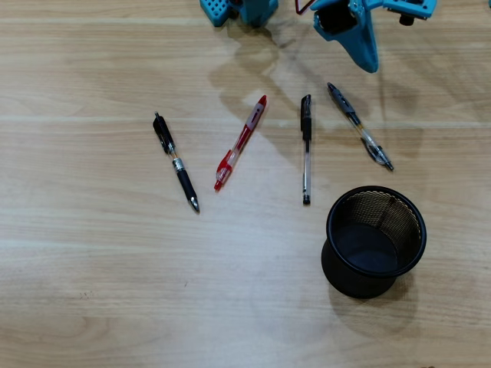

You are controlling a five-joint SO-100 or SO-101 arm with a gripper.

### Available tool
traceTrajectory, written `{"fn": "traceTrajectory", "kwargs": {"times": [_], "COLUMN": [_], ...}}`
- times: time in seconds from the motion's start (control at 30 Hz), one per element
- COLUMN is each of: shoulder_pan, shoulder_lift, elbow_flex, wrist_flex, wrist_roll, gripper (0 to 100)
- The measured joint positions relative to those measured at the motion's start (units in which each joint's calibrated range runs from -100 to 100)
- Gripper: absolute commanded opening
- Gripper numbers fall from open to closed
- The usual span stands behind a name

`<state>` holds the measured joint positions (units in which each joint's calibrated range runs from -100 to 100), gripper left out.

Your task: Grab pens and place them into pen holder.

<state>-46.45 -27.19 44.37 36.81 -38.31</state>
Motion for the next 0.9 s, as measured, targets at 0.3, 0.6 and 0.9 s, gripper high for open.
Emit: {"fn": "traceTrajectory", "kwargs": {"times": [0.3, 0.6, 0.9], "shoulder_pan": [0.57, 4.19, 4.48], "shoulder_lift": [12.32, 28.12, 31.10], "elbow_flex": [-16.33, -50.04, -53.77], "wrist_flex": [10.10, 41.61, 45.49], "wrist_roll": [-8.74, -10.46, -12.74], "gripper": [3, 3, 3]}}
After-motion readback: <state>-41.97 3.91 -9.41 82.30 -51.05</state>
